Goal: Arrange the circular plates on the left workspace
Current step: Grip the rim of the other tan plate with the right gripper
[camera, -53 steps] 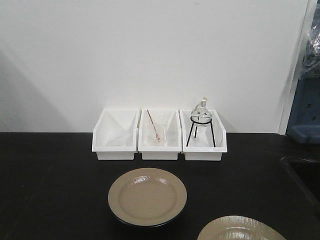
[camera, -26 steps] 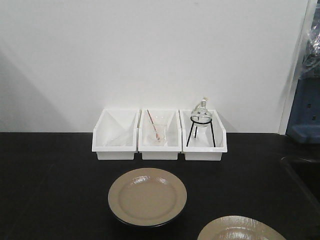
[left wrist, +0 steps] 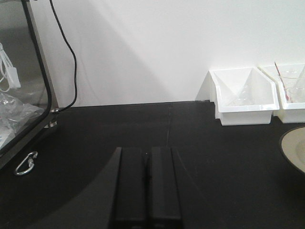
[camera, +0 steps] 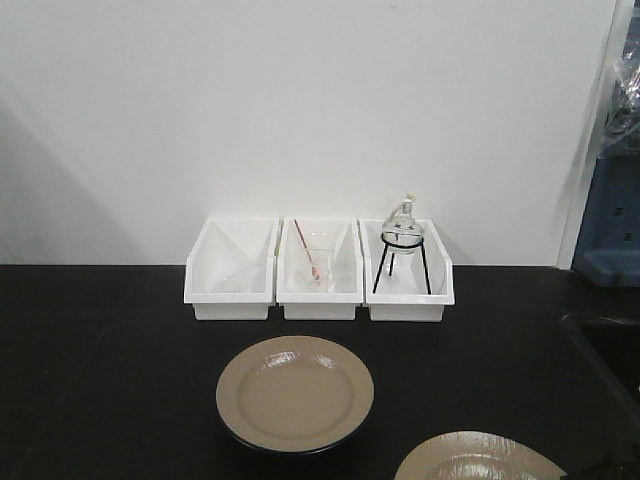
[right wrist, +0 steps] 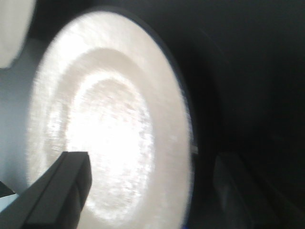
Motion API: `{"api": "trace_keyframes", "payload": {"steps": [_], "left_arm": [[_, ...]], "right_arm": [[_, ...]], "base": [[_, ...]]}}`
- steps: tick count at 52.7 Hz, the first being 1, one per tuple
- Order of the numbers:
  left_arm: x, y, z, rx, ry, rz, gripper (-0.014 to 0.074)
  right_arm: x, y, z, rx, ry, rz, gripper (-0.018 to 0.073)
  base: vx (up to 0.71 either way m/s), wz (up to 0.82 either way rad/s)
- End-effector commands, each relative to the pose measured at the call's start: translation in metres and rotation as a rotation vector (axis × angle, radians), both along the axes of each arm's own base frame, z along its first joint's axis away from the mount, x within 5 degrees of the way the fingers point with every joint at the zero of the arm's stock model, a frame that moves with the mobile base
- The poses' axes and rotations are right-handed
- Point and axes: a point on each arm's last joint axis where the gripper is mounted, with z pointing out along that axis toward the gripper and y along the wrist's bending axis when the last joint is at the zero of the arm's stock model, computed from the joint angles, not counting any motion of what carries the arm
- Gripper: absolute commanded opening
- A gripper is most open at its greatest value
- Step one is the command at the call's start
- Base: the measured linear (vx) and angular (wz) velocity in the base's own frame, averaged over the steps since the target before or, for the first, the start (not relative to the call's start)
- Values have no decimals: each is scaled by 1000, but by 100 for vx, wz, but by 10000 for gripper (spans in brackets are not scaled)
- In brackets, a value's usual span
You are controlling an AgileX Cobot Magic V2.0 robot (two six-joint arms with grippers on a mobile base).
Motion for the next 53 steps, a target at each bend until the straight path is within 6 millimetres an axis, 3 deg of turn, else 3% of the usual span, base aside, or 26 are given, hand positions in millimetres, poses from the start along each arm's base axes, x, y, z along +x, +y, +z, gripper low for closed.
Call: {"api": "trace_keyframes", "payload": {"steps": [1,13,18,22,29,40,53], "left_arm": [[1,3,10,-1,-41,37,0],[1,3,10,-2,-41,37,0],[1,3,10,-2,-41,37,0],[1,3,10,-2,-41,37,0],[1,3,10,-2,-41,37,0],[1,3,10,-2,-42,38,0],[1,3,10,-2,-42,38,0]], "right_arm": [[3,0,13,29,-18,-8,572],[13,26,2,78,14,42,541],[18,37,-1,48,11,37,470],[20,40,-2,37,13,24,334],[21,41,-2,42,25,4,-16],[24,43,6,91,0,-31,-7],[30,45,37,167,-106,-139,-6]], "base": [[0,0],[0,0],[0,0],[0,0],[0,0],[0,0],[0,0]]}}
